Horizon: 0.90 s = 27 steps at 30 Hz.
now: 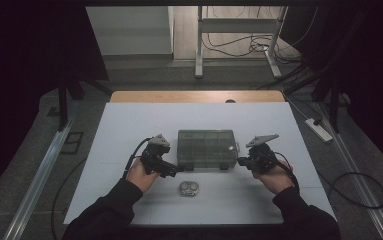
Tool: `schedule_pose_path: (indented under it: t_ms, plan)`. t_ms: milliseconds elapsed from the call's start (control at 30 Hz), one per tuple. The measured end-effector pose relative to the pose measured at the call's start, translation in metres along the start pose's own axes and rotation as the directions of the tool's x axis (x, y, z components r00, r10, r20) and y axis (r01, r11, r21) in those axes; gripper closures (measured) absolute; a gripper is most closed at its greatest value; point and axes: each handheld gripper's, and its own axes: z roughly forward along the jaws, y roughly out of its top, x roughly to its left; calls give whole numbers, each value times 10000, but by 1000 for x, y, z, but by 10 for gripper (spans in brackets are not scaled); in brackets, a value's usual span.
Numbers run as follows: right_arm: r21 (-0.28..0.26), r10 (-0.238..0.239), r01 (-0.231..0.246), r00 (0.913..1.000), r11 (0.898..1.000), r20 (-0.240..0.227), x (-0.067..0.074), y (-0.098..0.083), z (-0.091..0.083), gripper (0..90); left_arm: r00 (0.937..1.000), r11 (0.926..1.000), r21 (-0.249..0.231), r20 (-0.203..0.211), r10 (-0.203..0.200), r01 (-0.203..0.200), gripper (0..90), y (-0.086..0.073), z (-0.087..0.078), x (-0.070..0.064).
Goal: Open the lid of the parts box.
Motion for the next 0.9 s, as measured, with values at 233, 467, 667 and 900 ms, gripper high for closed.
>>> schedule_pose_path:
  t_ms: [233, 467, 667, 900]
  plan:
    - [-712, 123, -121, 9999, 9974, 23, 0, 5, -7, 896, 9997, 9997, -27, -6, 242, -242, 0, 1, -2, -1]
    - [-1231, 164, -157, 9999, 9923, 49, 2, 11, -10, 896, 9987, 9987, -10, -72, 511, -511, 0, 3, -2, -3]
    - [-1509, 158, -152, 9999, 9884, 29, 2, 15, -12, 896, 9969, 9970, 26, -128, 774, -774, 0, 5, -2, -5]
    - [-1581, 100, -82, 9999, 9874, 103, 3, 18, -11, 896, 9953, 9957, 51, -296, 924, -923, 8, 7, 1, -9]
